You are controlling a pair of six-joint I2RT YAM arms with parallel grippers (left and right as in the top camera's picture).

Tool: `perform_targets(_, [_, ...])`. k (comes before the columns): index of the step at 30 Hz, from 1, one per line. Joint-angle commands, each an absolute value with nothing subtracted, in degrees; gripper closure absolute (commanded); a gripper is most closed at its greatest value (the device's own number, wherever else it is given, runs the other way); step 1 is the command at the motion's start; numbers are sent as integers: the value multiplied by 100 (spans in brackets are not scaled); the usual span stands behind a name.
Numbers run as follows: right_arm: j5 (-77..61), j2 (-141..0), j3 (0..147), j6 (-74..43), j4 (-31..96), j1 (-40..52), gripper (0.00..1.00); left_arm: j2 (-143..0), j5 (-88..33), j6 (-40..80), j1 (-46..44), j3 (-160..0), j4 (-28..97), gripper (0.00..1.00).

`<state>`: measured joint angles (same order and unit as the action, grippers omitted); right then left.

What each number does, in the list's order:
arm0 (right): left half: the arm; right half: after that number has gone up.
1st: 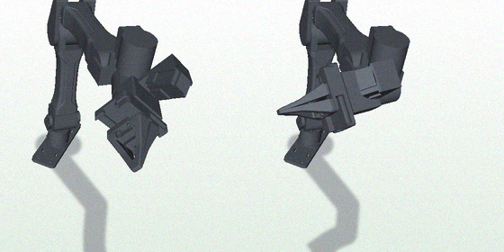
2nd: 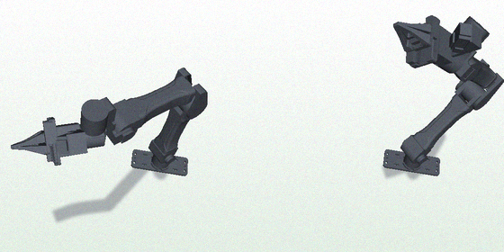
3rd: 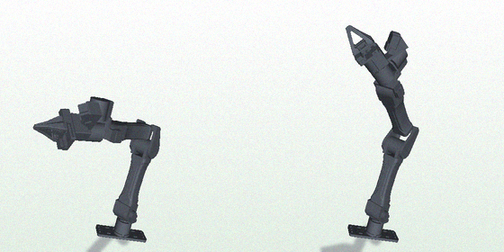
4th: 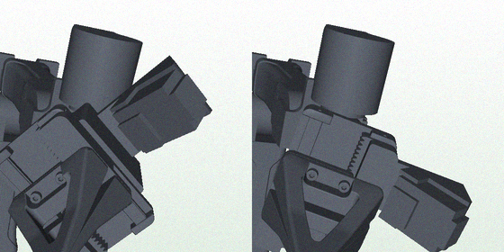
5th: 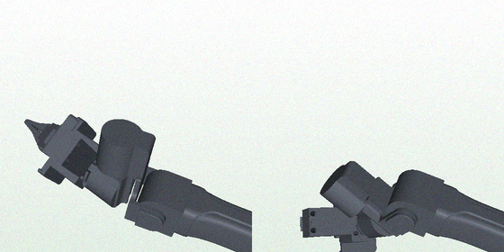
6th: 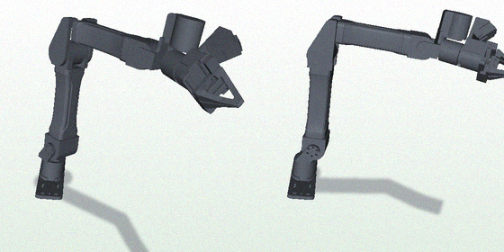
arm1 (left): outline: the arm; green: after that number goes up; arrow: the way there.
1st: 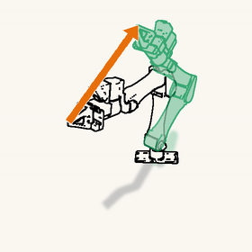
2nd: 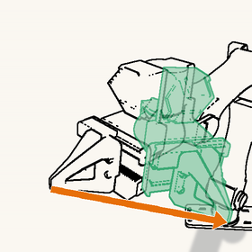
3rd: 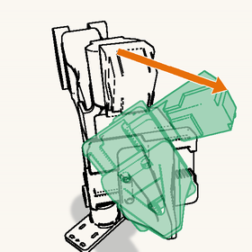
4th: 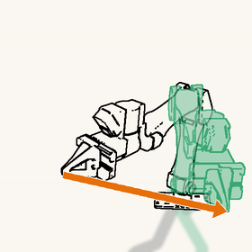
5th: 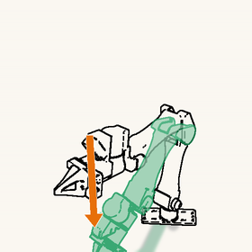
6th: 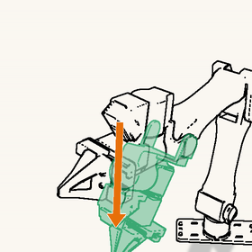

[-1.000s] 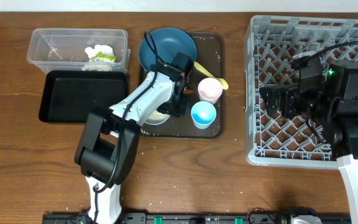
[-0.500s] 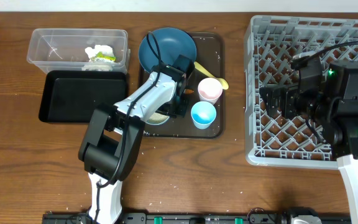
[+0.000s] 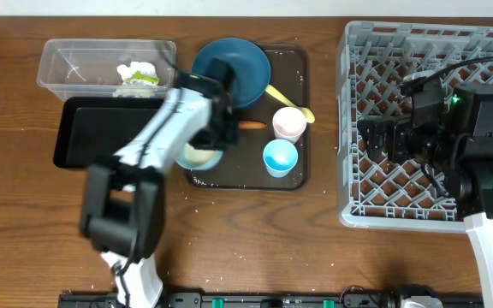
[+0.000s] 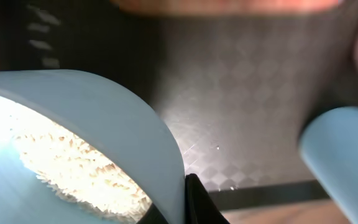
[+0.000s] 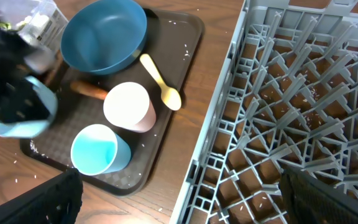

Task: Sort waste into correct bins and load items into the dishwasher rack
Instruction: 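Tip bowl over black tray with left gripper, pouring out rice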

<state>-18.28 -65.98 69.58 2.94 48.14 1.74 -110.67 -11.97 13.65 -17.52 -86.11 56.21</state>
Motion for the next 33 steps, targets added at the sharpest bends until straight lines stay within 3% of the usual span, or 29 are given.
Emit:
perform_targets(1, [-1890,-6602,7043,217,4801,156,1,-10543,-1750,1441,-1240,-8823,5666,94])
perform_targets(21, [-1890,-6602,7043,220,4794,156,1,-10643,-4786,443,2231,-8711,5240,93])
perform_targets(33, [-1890,-6602,7043,217,4810,156,1,-11592,-7465,311,3096,-8709,5022,94])
